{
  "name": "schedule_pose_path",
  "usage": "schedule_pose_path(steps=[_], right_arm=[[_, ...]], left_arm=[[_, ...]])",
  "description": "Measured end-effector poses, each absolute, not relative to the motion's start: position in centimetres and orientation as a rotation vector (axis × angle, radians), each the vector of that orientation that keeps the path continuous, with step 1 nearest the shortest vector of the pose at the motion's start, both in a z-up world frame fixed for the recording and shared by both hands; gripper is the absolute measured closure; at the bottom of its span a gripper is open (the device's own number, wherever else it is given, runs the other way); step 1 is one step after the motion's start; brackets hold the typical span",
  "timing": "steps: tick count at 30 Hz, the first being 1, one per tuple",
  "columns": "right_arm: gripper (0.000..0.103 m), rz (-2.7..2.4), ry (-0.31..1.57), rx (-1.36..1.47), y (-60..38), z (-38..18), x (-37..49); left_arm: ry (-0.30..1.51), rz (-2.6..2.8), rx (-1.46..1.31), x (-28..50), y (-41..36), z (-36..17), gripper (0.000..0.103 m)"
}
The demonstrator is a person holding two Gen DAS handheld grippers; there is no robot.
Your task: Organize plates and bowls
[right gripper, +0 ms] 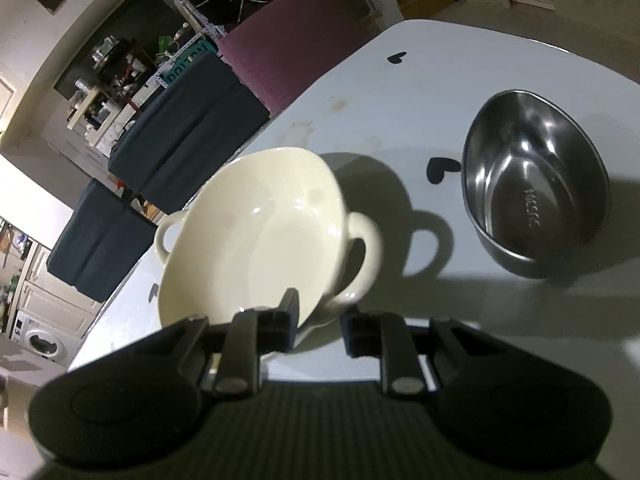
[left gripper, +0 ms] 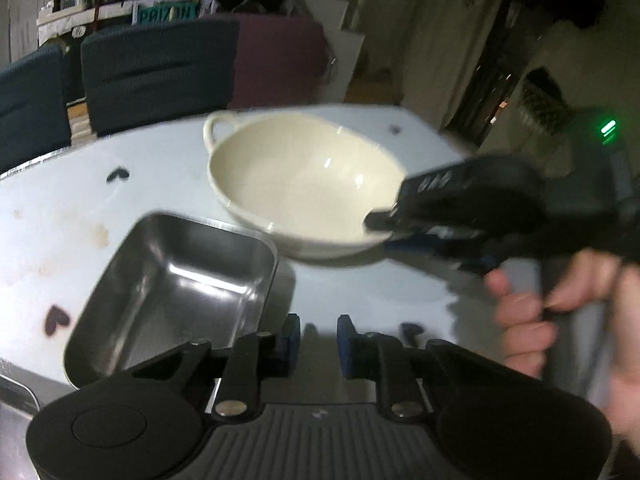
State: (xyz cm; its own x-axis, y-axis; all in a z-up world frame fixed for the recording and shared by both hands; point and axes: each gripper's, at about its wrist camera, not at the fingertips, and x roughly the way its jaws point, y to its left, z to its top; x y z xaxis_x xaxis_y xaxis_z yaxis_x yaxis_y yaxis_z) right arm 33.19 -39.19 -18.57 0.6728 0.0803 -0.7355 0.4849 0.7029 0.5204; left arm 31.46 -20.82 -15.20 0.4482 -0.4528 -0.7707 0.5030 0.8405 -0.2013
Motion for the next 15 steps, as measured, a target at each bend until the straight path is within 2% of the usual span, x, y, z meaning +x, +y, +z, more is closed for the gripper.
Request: schedule_pose_path(steps=[2,15], right_arm=[[0.077,-0.247,0.820,0.774,-39.3,-18.6,33.3],[0.075,-0.187,0.876,0.714,-39.8,-18.3,33.4]], left_arm=[[0.966,-0.557,0.083,31.8,-20.9,-16.1,0.085],[0.981,-0.376,-0.031,35.3,-16.8,-16.4,0.085]])
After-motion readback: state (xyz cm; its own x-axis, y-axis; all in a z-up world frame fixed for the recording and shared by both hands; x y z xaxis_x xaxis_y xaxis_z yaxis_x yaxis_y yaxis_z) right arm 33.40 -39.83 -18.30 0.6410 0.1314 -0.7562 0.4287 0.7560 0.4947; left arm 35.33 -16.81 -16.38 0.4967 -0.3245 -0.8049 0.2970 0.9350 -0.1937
